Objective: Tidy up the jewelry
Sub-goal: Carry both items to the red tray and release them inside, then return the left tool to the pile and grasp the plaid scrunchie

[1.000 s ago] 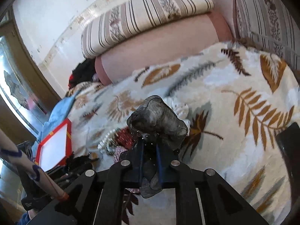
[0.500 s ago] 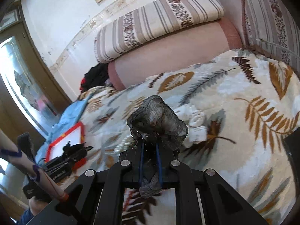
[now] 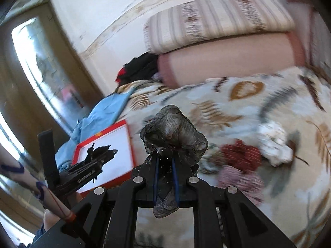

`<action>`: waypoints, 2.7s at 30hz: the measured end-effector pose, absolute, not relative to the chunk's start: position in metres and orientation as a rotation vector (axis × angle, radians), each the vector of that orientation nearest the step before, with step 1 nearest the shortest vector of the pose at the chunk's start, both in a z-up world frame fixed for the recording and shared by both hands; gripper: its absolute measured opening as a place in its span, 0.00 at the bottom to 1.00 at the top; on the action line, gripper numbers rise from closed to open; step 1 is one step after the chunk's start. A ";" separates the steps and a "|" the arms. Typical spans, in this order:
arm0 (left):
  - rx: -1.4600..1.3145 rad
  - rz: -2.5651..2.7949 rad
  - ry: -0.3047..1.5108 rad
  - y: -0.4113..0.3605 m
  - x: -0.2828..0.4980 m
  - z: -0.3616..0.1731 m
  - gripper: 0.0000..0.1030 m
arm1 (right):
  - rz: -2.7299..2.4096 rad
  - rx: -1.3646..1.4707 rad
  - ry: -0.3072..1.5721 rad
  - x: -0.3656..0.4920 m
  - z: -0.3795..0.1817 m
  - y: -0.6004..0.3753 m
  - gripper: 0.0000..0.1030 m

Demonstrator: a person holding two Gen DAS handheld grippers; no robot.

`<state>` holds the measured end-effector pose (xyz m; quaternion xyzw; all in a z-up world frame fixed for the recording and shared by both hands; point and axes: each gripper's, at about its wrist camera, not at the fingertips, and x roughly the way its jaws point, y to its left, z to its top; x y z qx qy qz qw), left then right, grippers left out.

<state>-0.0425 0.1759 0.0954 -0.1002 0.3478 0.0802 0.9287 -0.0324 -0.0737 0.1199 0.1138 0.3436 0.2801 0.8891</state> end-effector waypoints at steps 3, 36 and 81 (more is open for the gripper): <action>-0.243 0.229 0.718 0.210 -0.042 0.097 0.39 | 0.629 0.205 0.730 -0.025 0.127 -0.036 0.12; -0.381 0.646 0.880 0.400 0.010 0.053 0.43 | 0.745 -0.073 0.981 0.127 0.054 0.275 0.18; -0.126 0.395 0.569 0.194 -0.041 0.134 0.65 | 0.591 0.212 0.885 -0.024 0.109 -0.068 0.38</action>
